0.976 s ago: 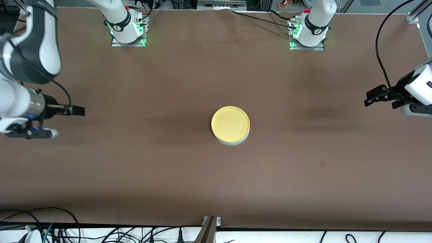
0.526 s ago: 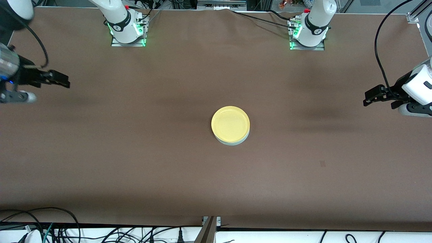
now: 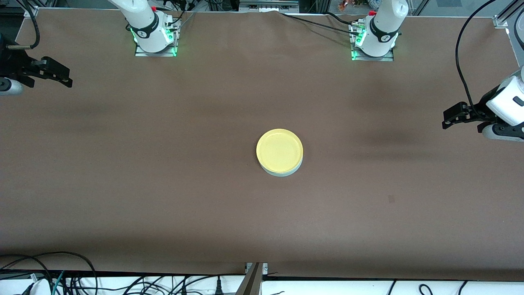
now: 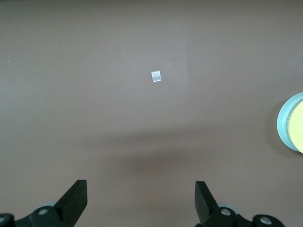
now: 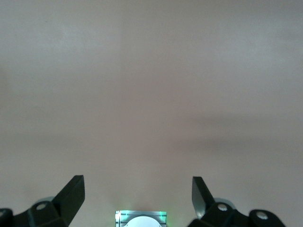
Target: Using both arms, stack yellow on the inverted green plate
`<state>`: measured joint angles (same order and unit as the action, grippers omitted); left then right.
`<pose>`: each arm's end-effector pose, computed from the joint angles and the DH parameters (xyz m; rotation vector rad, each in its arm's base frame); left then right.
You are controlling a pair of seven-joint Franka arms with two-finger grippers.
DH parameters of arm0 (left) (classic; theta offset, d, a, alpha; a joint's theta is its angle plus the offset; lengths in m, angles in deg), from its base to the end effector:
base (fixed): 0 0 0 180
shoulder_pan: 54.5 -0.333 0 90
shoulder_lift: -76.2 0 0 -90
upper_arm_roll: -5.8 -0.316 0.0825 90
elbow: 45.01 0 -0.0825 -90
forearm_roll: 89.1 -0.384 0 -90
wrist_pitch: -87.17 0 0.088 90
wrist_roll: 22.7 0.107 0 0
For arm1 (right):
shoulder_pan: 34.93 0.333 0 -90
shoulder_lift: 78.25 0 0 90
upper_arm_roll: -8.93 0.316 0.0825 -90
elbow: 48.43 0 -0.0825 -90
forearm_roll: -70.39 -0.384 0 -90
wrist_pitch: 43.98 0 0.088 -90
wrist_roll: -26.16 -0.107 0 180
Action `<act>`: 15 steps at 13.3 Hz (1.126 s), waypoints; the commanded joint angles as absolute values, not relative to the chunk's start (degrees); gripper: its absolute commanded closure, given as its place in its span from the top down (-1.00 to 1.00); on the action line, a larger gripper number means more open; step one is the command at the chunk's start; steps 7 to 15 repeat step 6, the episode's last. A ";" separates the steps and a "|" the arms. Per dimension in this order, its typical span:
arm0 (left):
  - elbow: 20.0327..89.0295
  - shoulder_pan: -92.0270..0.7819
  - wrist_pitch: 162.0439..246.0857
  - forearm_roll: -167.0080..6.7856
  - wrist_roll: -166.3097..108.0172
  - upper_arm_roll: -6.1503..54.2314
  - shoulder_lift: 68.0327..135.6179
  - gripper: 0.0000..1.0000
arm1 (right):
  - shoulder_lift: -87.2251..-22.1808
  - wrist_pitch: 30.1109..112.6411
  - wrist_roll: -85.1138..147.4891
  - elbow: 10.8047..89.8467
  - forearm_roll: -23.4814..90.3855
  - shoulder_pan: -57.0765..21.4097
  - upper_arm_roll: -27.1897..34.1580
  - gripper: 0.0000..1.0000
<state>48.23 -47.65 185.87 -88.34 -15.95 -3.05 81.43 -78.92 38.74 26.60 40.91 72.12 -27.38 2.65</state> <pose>0.5909 0.0159 0.5592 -3.1377 0.1281 -0.0079 0.5372 0.0080 0.6258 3.1075 0.0430 -0.1613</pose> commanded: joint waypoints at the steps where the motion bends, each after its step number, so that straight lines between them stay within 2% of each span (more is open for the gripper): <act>1: 45.53 -47.47 184.20 -89.72 -15.49 -2.81 82.00 1.00 | -78.44 38.02 27.65 40.44 72.76 -28.25 2.78 1.00; 15: 45.43 -47.47 184.11 -89.63 -15.49 -2.81 82.00 1.00 | -77.29 37.67 27.47 39.02 72.67 -28.16 2.78 1.00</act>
